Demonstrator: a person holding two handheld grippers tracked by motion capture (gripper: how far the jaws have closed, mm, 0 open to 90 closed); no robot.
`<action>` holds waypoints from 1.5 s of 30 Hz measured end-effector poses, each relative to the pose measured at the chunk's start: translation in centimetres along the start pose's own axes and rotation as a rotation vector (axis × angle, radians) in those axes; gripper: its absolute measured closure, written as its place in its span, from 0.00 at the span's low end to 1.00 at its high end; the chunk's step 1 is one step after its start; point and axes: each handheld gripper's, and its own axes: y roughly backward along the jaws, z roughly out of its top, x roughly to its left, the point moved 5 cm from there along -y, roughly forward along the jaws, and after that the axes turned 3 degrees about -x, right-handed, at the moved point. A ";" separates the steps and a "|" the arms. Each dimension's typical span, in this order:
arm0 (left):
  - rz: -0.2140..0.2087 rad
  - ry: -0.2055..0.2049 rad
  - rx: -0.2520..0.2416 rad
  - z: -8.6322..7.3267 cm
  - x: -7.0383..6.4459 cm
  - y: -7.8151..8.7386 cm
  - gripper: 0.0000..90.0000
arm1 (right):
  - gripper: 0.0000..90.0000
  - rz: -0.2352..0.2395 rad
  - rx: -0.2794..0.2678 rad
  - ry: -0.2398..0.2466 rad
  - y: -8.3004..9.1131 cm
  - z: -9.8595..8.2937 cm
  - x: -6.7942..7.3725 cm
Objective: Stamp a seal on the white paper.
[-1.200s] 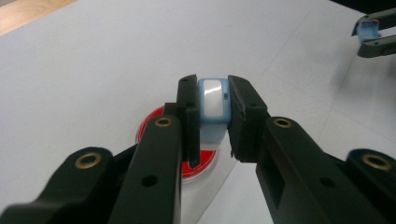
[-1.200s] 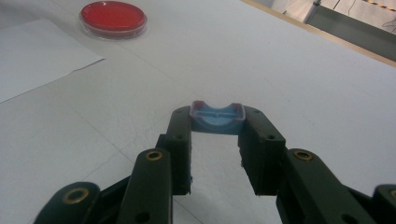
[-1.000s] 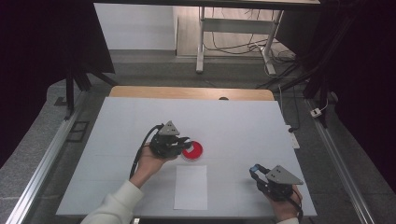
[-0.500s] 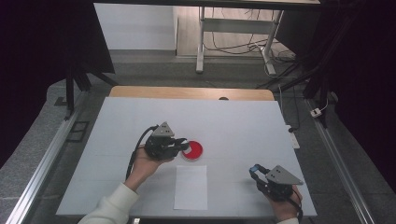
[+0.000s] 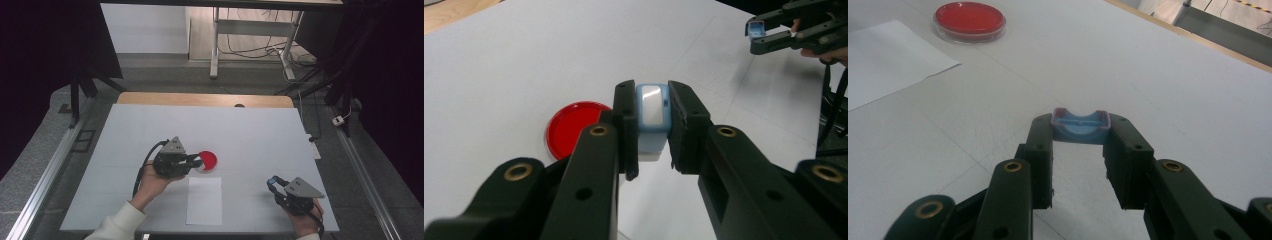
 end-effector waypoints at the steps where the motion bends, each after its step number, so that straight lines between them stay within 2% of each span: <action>1: -0.001 -0.002 -0.001 0.0 -0.1 0.0 0.84 | 0.72 -0.001 0.001 0.001 0.0 0.0 0.0; 11: -0.010 -0.018 -0.012 -0.4 -1.1 0.7 0.84 | 0.72 -0.001 -0.001 0.001 0.0 0.0 0.0; 26: -0.057 -0.043 0.030 -1.6 -2.4 1.0 0.84 | 0.72 -0.004 0.001 0.006 0.0 0.1 0.1; 45: -0.097 -0.059 0.080 -2.9 -3.7 -0.9 0.84 | 0.72 -0.001 0.001 0.004 0.0 0.0 0.1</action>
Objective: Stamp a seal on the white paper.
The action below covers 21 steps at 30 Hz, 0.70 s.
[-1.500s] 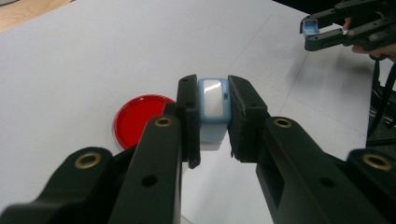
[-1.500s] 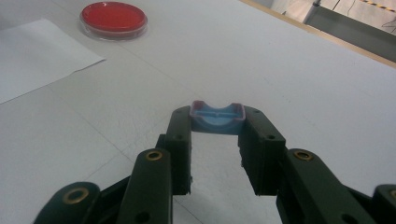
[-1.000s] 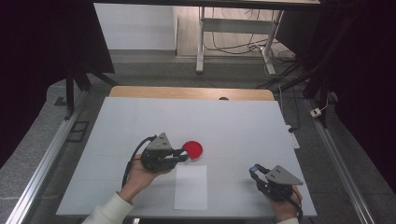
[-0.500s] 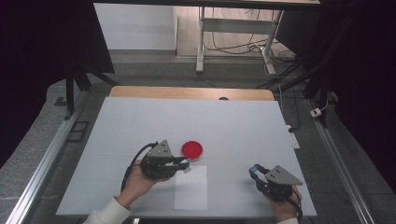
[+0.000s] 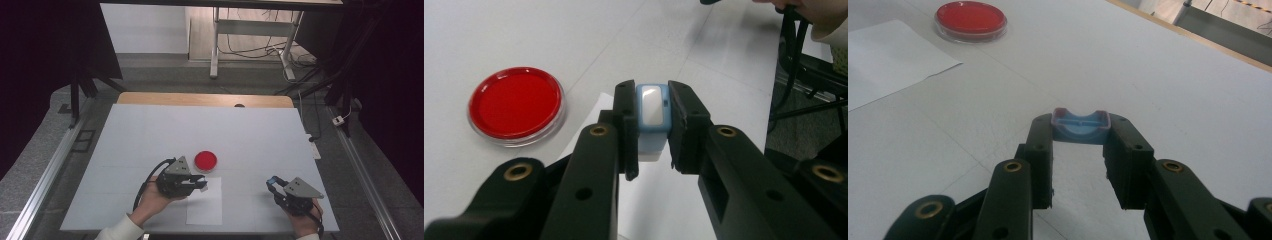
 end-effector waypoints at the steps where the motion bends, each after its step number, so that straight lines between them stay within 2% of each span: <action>1: 0.000 -0.001 0.004 -0.1 0.0 -0.1 0.84 | 0.72 -0.001 0.002 0.000 0.0 0.0 0.0; 15: 0.005 0.008 0.042 -1.1 0.2 -1.6 0.84 | 0.72 0.000 0.006 0.001 0.0 0.0 0.0; 21: 0.007 -0.002 0.065 -1.5 0.1 -2.2 0.84 | 0.72 0.001 0.002 0.001 0.0 0.0 0.0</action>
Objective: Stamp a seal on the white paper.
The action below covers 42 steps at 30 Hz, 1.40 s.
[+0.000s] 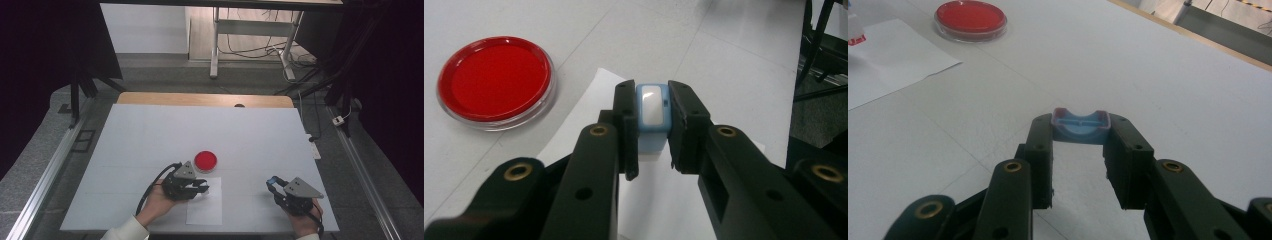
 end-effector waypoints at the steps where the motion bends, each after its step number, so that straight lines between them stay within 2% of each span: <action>1: 0.001 0.001 0.002 0.0 0.0 -0.1 0.84 | 0.72 0.000 0.001 0.000 0.0 0.0 0.0; 27: 0.008 0.009 0.022 -0.9 0.1 -1.1 0.84 | 0.72 -0.001 0.007 0.004 0.0 0.0 0.0; 42: 0.018 0.000 0.032 -1.0 0.1 -1.4 0.84 | 0.72 -0.005 0.010 0.004 0.0 0.0 0.0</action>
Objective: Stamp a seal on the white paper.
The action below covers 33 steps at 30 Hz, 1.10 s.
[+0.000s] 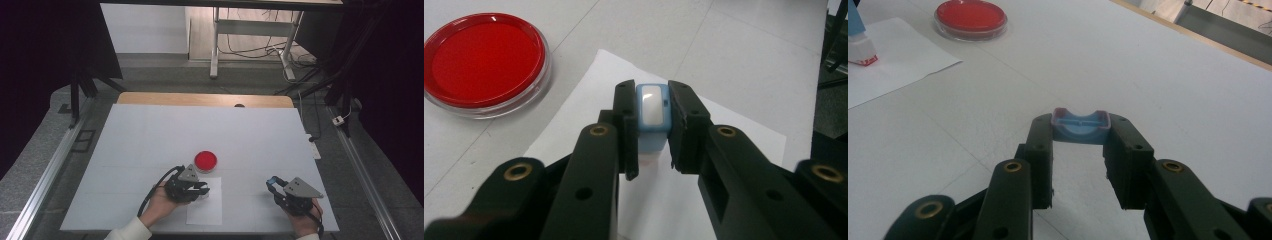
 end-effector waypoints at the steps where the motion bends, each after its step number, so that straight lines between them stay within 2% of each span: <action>1: -0.001 -0.001 0.000 0.0 0.0 0.0 0.84 | 0.72 0.000 0.000 0.000 0.0 0.0 0.0; 16: 0.017 -0.019 0.014 0.0 -0.2 -0.1 0.84 | 0.72 0.006 -0.005 -0.001 0.0 0.0 0.1; 33: 0.041 -0.046 0.059 0.0 -0.5 -0.4 0.85 | 0.72 0.004 0.001 -0.004 0.0 0.0 0.1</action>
